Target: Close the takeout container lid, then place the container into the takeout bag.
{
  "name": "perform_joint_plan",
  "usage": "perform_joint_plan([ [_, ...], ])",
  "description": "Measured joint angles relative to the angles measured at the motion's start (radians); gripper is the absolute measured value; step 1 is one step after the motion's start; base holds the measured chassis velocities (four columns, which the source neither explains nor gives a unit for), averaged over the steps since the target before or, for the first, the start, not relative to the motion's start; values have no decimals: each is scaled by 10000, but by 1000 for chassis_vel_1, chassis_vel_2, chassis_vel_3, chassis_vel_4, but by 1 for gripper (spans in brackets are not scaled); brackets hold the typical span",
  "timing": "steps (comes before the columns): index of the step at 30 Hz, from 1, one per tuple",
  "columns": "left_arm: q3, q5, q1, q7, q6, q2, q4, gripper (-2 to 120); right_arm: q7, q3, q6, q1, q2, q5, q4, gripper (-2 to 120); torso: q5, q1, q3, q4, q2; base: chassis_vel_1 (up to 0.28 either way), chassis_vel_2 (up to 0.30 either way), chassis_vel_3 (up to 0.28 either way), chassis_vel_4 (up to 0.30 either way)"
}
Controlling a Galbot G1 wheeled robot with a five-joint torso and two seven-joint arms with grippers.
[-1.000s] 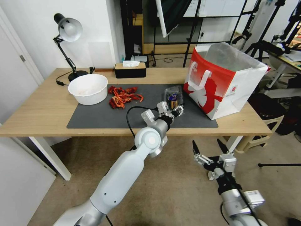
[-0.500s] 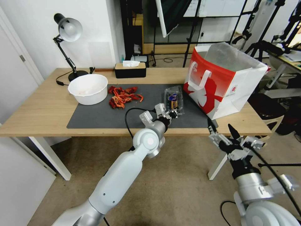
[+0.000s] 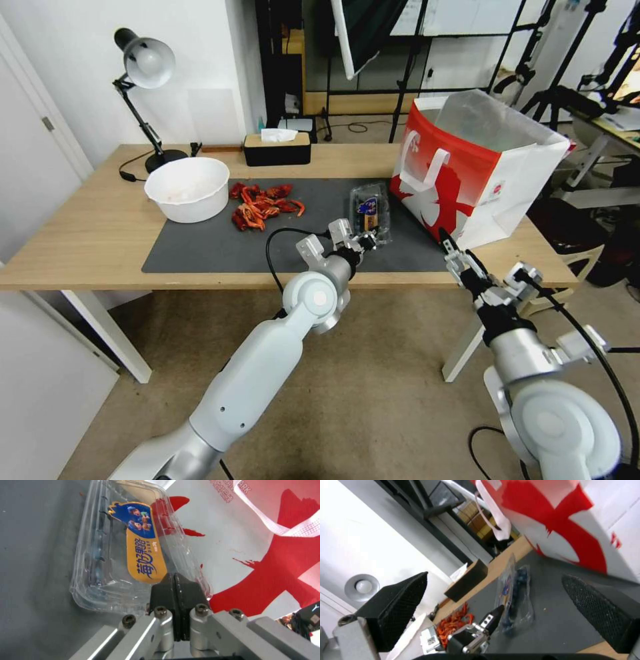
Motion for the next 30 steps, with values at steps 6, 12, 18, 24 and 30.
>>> perform_joint_plan([
  [6,-6,-18,0,21,-13,-5,48,0,504,-259,-252,770,-349,438,-633,100,-2,0,0,0,0,0,0,0,0],
  [12,-5,-22,2,27,-24,-52,93,0,1062,-622,-504,1840,-829,816,-1362,100,0,0,0,0,0,0,0,0,0],
  [18,-14,-22,2,23,-35,-95,122,0,1456,-915,-726,2642,-1247,1018,-1813,100,0,0,0,0,0,0,0,0,0],
  [24,-32,-17,30,13,-46,-113,134,0,2004,-1378,-1019,3576,-1794,1259,-2370,100,-1,0,0,0,0,0,0,0,0],
  [30,-43,-7,52,4,-50,-111,136,0,2330,-1693,-1193,4074,-2014,1342,-2787,100,-1,1,0,0,1,0,0,0,0],
])
